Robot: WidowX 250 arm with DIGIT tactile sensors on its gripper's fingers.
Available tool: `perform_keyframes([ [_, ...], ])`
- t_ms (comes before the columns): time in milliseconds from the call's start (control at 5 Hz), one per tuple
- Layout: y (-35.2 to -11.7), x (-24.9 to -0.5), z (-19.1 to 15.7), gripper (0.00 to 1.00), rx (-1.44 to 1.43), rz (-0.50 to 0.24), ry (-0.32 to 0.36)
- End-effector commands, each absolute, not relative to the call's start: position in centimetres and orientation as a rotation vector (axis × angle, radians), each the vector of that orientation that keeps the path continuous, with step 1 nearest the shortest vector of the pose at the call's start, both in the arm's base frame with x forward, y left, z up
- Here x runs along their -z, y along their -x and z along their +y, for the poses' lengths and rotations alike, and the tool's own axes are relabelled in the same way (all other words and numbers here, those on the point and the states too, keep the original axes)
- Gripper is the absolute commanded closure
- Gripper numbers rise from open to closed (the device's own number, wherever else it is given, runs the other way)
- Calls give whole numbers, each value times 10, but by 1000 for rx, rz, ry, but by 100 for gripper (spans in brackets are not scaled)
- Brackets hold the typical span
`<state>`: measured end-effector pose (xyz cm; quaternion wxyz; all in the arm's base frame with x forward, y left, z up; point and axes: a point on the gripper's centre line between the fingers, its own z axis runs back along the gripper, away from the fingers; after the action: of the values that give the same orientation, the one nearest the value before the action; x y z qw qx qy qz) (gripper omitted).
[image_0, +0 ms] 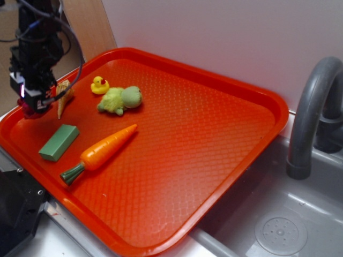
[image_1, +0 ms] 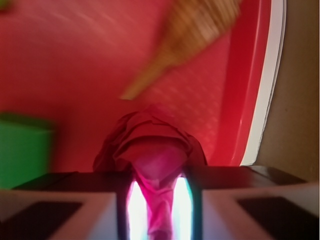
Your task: Grab the red paper.
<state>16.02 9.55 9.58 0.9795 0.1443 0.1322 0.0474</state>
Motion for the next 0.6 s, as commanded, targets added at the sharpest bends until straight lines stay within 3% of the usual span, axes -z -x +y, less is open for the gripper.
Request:
perform_keyframes([
  [0, -183, -159, 42, 100, -73, 104, -205],
  [200, -198, -190, 19, 100, -103, 34, -135],
  [400, -205, -222, 19, 100, -140, -70, -93],
])
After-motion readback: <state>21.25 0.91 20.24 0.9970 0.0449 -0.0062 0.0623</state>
